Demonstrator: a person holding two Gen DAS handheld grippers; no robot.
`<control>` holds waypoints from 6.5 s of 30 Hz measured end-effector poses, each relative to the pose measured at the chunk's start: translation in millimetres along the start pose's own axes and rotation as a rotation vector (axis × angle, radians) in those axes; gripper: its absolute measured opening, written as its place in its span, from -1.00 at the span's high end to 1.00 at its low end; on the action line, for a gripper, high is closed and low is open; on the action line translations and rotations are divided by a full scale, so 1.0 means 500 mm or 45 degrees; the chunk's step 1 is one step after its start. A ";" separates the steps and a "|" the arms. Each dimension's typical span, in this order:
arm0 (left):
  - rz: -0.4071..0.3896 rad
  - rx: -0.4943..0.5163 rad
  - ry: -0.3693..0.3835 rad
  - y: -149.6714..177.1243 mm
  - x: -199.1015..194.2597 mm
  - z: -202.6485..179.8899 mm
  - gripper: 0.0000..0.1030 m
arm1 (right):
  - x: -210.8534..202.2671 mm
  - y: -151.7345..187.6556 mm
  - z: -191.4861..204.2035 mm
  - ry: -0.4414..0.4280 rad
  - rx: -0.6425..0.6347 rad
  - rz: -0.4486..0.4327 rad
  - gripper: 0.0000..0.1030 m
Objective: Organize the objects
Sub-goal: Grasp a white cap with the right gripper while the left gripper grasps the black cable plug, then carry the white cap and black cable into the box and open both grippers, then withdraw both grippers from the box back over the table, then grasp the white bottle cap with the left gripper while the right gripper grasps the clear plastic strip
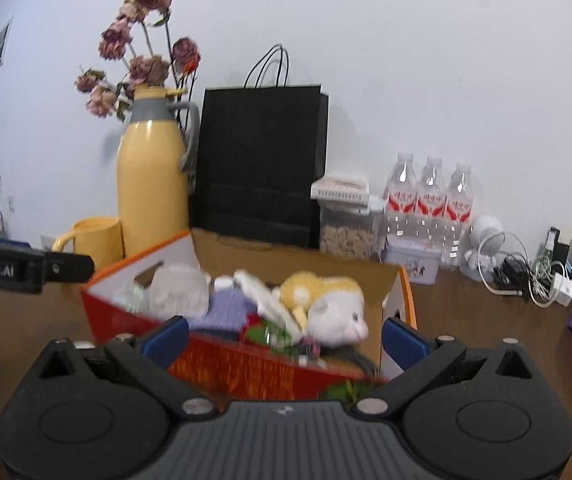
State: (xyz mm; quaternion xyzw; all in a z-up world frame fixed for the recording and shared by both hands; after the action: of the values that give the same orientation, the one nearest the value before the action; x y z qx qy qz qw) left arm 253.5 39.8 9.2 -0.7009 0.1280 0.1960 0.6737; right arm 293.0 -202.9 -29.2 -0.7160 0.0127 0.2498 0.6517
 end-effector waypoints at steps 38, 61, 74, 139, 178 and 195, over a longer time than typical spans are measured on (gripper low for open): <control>0.276 0.120 0.051 0.173 0.061 -0.025 0.26 | -0.001 0.168 0.070 -0.170 -0.032 0.314 0.47; 0.094 -0.015 0.137 0.120 -0.043 -0.026 0.73 | -0.026 0.159 0.065 -0.171 -0.016 0.227 0.47; -0.068 -0.017 0.205 0.011 -0.057 -0.077 0.73 | -0.055 0.080 0.063 -0.155 -0.026 0.036 0.47; -0.151 -0.067 0.002 -0.129 0.173 -0.072 -1.00 | 0.181 -0.083 -0.058 0.062 0.059 -0.037 -1.00; 0.062 -0.013 -0.069 0.071 -0.027 0.065 -1.00 | -0.029 0.169 -0.091 0.055 -0.026 0.295 -1.00; 0.111 -0.053 -0.077 0.096 -0.026 0.070 -1.00 | 0.058 0.156 -0.075 -0.018 0.105 0.341 0.12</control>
State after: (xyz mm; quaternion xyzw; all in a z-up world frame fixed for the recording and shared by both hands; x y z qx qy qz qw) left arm 217.0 70.4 -28.5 -0.7022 0.1338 0.2490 0.6534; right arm 304.2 -241.0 -111.1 -0.6789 0.1137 0.3388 0.6414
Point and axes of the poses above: each gripper's, at about its wrist camera, not at the fingertips, and x roughly the way its jaws point, z to its left, y to its underside, the point moved 6 cm from there along x, roughly the way its jaws point, and after that the axes turned 2 degrees about x, right-handed, at the moved point
